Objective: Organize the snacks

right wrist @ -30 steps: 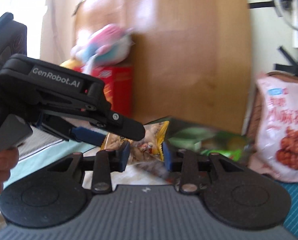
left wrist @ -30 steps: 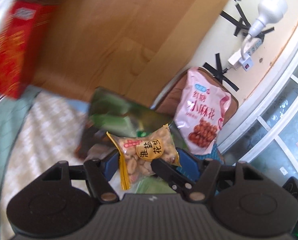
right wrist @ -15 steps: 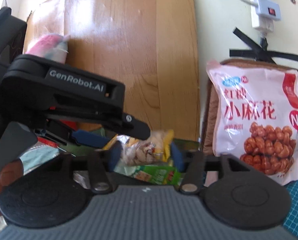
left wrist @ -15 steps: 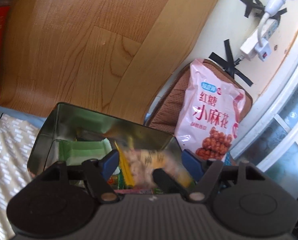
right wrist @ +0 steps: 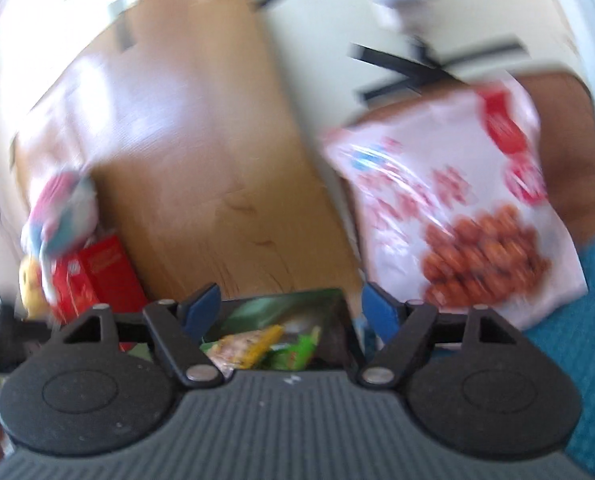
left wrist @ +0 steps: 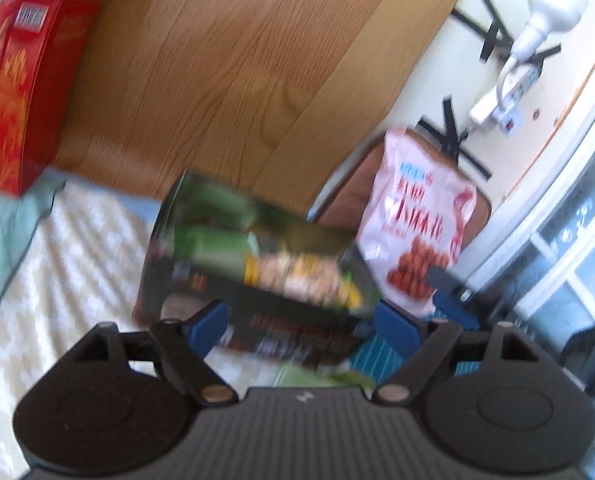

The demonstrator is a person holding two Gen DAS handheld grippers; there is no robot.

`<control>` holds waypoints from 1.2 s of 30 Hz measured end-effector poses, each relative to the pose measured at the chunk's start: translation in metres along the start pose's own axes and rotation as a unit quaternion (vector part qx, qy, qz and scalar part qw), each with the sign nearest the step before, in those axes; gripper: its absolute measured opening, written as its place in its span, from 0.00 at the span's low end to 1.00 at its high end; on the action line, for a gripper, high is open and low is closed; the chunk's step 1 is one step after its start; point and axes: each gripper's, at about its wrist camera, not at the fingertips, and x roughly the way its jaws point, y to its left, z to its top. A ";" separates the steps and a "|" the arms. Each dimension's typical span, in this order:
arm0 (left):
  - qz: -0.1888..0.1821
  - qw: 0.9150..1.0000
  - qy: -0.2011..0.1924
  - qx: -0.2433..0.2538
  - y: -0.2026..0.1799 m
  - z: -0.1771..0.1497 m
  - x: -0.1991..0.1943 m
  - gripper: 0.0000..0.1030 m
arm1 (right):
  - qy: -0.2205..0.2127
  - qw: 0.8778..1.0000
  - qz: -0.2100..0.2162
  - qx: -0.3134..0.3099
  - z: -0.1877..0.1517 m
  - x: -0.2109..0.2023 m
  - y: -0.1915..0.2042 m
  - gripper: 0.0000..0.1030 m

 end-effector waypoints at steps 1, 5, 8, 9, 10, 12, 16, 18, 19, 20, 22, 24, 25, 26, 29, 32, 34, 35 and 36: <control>0.001 1.000 0.008 -0.003 0.003 -0.006 0.003 0.81 | 0.012 1.000 -0.005 0.026 -0.002 -0.002 -0.010 0.71; -0.003 0.999 0.043 -0.023 0.013 -0.028 0.018 0.80 | 0.083 0.993 -0.007 0.082 -0.024 -0.003 -0.032 0.63; 0.000 0.998 0.061 -0.026 0.016 -0.038 0.027 0.80 | 0.129 0.990 -0.005 0.063 -0.047 0.000 -0.023 0.55; 0.001 0.997 0.068 -0.026 0.017 -0.041 0.031 0.80 | 0.153 0.986 0.002 0.060 -0.056 0.006 -0.017 0.53; 0.002 0.997 0.073 -0.026 0.019 -0.044 0.034 0.79 | 0.168 0.984 0.004 0.055 -0.064 0.010 -0.011 0.53; 0.004 0.998 0.068 -0.008 0.017 -0.048 0.032 0.74 | 0.170 0.985 0.007 -0.010 -0.075 0.012 0.016 0.51; 0.020 0.997 0.072 -0.014 0.023 -0.052 0.016 0.67 | 0.203 0.973 0.062 -0.086 -0.101 0.017 0.069 0.45; 0.042 0.997 0.061 0.000 0.031 -0.059 -0.002 0.66 | 0.206 0.970 0.073 -0.108 -0.114 0.013 0.092 0.45; 0.051 0.997 0.055 0.007 0.036 -0.063 -0.013 0.66 | 0.212 0.967 0.087 -0.113 -0.118 0.013 0.099 0.45; 0.054 0.997 0.051 0.005 0.043 -0.066 -0.024 0.66 | 0.218 0.963 0.103 -0.120 -0.124 0.010 0.107 0.45; 0.054 0.998 0.040 -0.010 0.059 -0.072 -0.045 0.66 | 0.226 0.953 0.138 -0.149 -0.135 0.004 0.123 0.47; 0.078 0.996 0.026 -0.020 0.073 -0.073 -0.063 0.65 | 0.239 0.938 0.178 -0.180 -0.144 -0.001 0.136 0.54; 0.094 0.995 0.019 -0.023 0.079 -0.072 -0.070 0.65 | 0.241 0.932 0.187 -0.195 -0.144 -0.002 0.143 0.56; 0.103 0.994 0.014 -0.029 0.084 -0.072 -0.076 0.65 | 0.237 0.929 0.189 -0.210 -0.146 -0.002 0.146 0.56; 0.096 0.994 0.008 -0.051 0.093 -0.073 -0.090 0.65 | 0.236 0.928 0.192 -0.216 -0.149 -0.005 0.149 0.57; 0.094 0.994 -0.002 -0.057 0.096 -0.079 -0.102 0.75 | 0.235 0.932 0.188 -0.205 -0.148 -0.004 0.149 0.57; 0.091 0.994 -0.004 -0.064 0.100 -0.086 -0.109 0.75 | 0.232 0.934 0.184 -0.201 -0.149 -0.007 0.145 0.57; 0.088 0.994 -0.007 -0.069 0.101 -0.089 -0.113 0.75 | 0.231 0.935 0.182 -0.200 -0.149 -0.012 0.143 0.57; 0.083 0.994 -0.010 -0.074 0.101 -0.092 -0.117 0.75 | 0.230 0.935 0.181 -0.201 -0.150 -0.012 0.144 0.57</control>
